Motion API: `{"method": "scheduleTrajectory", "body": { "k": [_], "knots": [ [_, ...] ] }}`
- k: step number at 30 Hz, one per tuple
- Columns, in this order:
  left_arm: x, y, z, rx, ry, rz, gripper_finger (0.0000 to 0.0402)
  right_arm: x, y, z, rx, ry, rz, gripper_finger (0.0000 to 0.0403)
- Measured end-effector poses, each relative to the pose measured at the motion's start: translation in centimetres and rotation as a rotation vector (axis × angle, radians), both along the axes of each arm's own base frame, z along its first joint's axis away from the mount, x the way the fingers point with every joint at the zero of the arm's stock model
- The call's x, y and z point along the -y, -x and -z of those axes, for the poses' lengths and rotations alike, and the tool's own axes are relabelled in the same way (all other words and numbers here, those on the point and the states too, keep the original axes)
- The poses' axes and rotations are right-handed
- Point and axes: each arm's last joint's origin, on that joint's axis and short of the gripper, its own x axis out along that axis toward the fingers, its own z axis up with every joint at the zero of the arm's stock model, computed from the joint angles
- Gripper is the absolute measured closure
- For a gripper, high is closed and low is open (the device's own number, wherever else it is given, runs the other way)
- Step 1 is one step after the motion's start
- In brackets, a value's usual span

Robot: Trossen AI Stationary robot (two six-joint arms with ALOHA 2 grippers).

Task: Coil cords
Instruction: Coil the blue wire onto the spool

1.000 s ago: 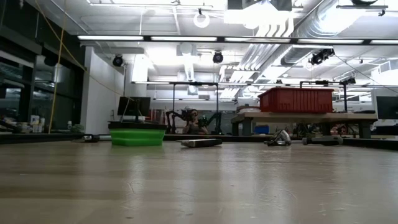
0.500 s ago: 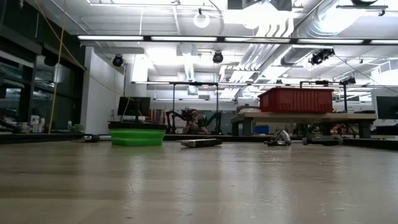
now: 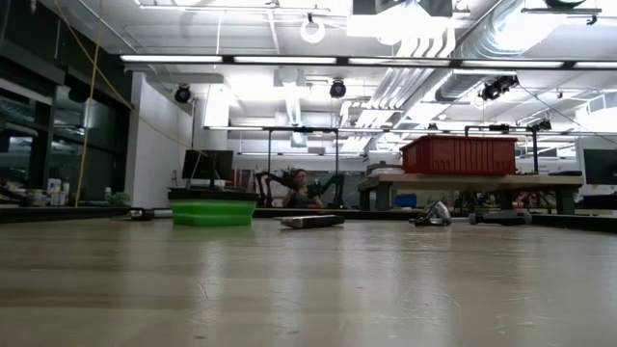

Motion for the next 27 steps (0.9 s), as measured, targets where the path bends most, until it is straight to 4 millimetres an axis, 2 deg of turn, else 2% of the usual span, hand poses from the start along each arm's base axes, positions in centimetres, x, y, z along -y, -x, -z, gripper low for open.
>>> {"method": "scheduleTrajectory", "body": {
  "k": [6,10,18,27],
  "knots": [
    [-0.1,0.3,-0.1,0.011,-0.021,-0.013,0.04,0.0,0.0,0.0,0.004,0.003,0.011,0.04],
    [-0.5,1.3,-0.2,-0.014,-0.017,-0.04,0.04,0.1,0.3,0.1,-0.033,-0.008,0.021,0.0402],
    [-2.3,3.3,0.6,-0.173,0.092,-0.138,0.04,0.3,3.6,-1.4,-0.067,-0.034,0.024,0.0402],
    [-2.4,3.0,3.5,-0.517,0.317,-0.006,0.04,0.7,7.0,-3.8,0.017,-0.018,0.038,0.0403]
  ]
}}
